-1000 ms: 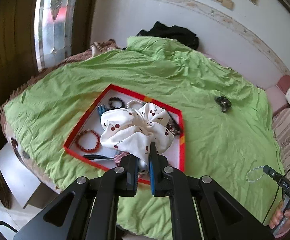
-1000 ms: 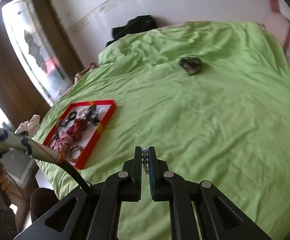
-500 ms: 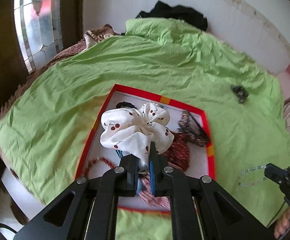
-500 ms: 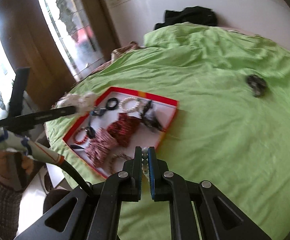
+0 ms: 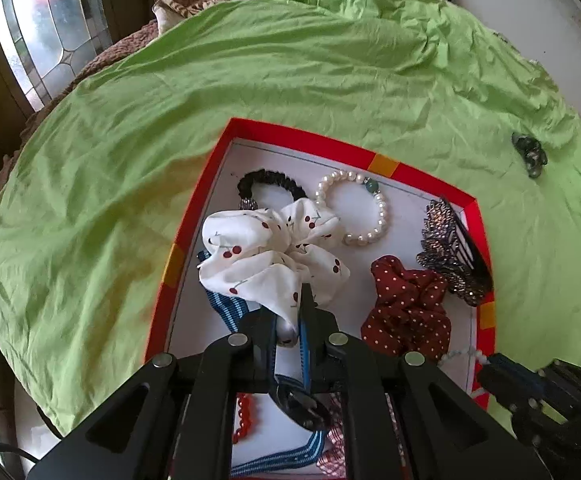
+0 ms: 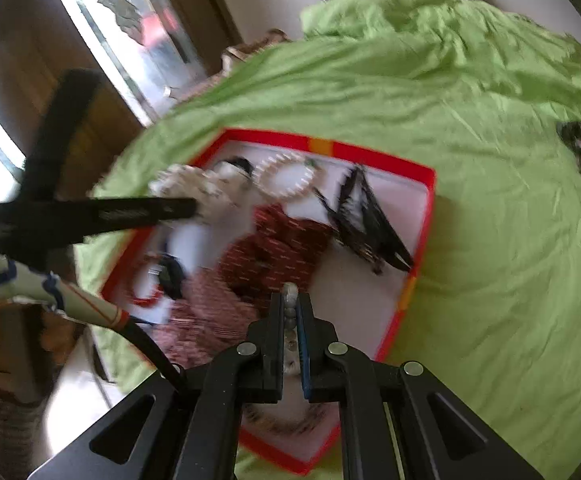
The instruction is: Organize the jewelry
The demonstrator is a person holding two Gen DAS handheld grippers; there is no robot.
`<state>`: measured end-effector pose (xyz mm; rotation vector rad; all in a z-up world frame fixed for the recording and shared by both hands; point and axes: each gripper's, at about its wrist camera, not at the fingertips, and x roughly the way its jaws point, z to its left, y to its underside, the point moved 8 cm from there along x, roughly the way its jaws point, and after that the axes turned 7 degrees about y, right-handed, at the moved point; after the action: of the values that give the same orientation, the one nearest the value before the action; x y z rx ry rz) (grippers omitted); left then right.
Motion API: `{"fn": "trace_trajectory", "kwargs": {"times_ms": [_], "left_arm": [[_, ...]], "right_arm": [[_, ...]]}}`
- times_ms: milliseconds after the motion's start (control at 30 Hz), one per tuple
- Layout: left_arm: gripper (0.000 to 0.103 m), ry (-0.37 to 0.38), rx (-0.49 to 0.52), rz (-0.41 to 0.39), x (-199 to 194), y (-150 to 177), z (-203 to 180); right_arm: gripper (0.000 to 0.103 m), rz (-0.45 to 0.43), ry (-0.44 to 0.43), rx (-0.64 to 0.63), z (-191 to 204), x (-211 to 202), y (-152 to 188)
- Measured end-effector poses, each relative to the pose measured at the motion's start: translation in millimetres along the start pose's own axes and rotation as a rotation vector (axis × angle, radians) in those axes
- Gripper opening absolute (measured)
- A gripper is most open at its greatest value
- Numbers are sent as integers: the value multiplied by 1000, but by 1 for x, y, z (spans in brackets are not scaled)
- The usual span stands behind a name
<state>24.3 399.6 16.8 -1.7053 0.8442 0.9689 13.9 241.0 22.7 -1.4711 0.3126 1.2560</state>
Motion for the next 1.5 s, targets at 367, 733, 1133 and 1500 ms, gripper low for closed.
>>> {"fn": "trace_trajectory", "kwargs": {"times_ms": [367, 733, 1133, 1500], "left_arm": [[30, 6, -24, -36, 2, -2, 2], [48, 45, -33, -101, -41, 4, -15], [76, -184, 90, -409, -138, 53, -58], [103, -252, 98, -801, -231, 115, -122]], "right_arm": [[10, -19, 90, -47, -11, 11, 6], [39, -118, 93, -32, -15, -31, 4], [48, -179, 79, 50, -50, -94, 51], [50, -216, 108, 170, -98, -139, 106]]}}
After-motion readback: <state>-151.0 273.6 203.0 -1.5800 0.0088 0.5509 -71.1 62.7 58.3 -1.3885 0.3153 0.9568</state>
